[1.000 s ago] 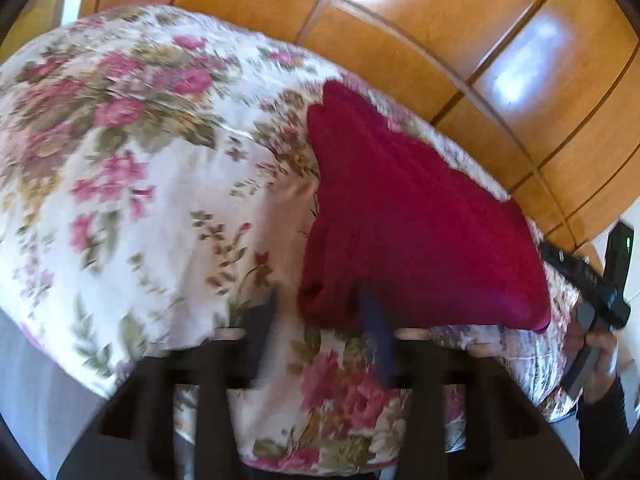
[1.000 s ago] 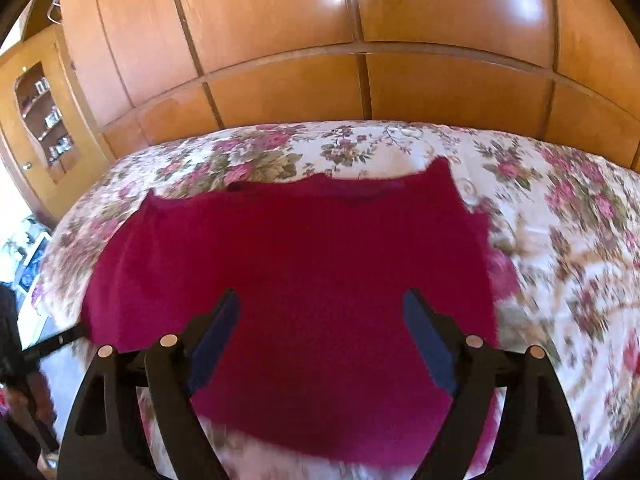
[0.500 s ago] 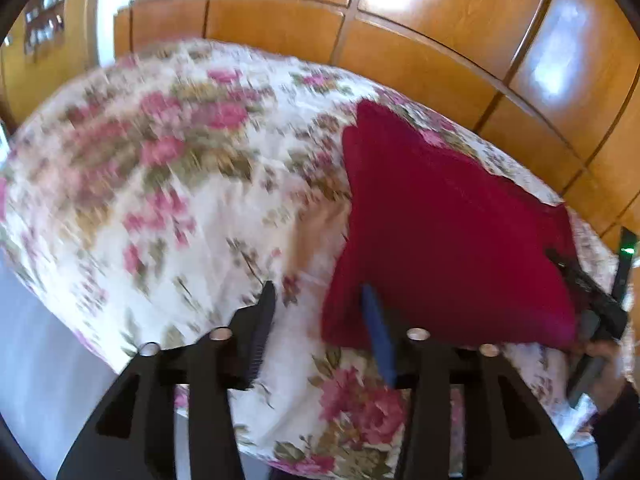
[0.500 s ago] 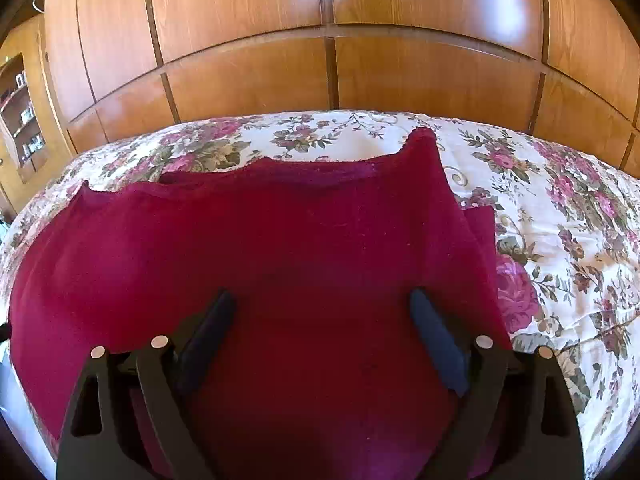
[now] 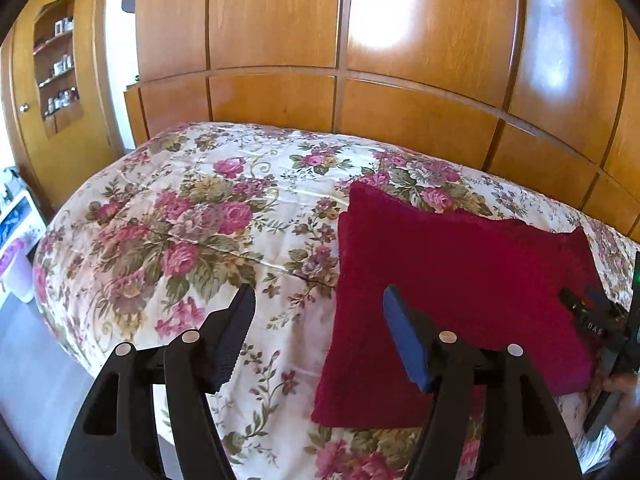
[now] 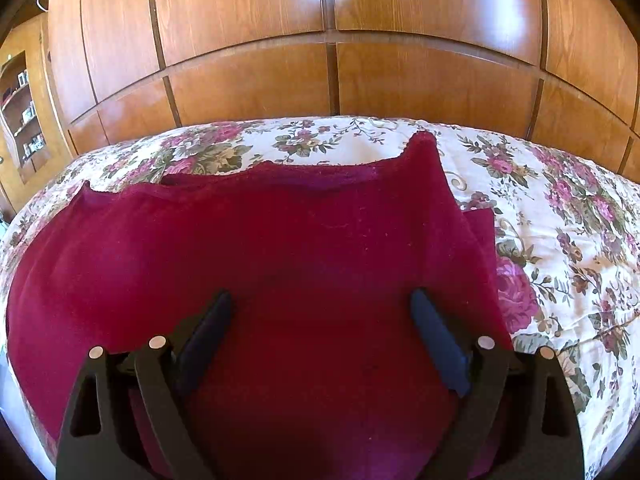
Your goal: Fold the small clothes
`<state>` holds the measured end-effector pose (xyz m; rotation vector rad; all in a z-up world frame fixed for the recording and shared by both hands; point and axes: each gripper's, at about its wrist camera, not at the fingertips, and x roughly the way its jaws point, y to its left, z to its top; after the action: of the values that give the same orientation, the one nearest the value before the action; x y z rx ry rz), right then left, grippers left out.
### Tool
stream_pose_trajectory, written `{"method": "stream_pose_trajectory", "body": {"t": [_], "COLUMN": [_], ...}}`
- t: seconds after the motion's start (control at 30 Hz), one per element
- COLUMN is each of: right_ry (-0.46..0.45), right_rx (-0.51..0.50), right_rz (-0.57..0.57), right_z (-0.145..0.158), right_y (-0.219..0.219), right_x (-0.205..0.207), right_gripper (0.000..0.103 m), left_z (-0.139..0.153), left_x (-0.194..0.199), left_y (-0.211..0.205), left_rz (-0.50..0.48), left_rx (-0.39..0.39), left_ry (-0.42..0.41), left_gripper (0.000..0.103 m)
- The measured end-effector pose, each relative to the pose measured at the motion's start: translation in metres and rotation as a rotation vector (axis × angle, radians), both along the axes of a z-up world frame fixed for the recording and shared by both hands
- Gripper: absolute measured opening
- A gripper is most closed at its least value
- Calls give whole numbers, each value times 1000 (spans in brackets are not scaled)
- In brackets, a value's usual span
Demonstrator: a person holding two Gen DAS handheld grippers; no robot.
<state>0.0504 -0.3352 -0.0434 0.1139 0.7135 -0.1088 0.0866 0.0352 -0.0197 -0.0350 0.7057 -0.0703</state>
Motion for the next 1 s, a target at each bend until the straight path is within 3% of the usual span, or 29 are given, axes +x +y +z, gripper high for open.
{"method": "stream_pose_trajectory", "body": {"t": [0.23, 0.73, 0.9, 0.93, 1.0], "right_ry": [-3, -5, -5, -5, -5], "right_rx": [1, 1, 1, 1, 0], "right_rz": [0, -2, -3, -3, -4], "right_z": [0, 0, 0, 0, 0], "right_y": [1, 1, 1, 1, 1], "right_x": [0, 0, 0, 0, 0], "right_gripper": [92, 93, 94, 94, 94], "left_z": [-1, -18, -28, -30, -36], "left_x": [10, 31, 43, 46, 56], "left_y": [-8, -21, -24, -25, -24], "left_rz": [-38, -56, -83, -96, -122], "left_rx": [-25, 28, 28, 17, -30], "left_ry": [22, 68, 118, 131, 181], "left_gripper": [65, 60, 48, 38, 32]}}
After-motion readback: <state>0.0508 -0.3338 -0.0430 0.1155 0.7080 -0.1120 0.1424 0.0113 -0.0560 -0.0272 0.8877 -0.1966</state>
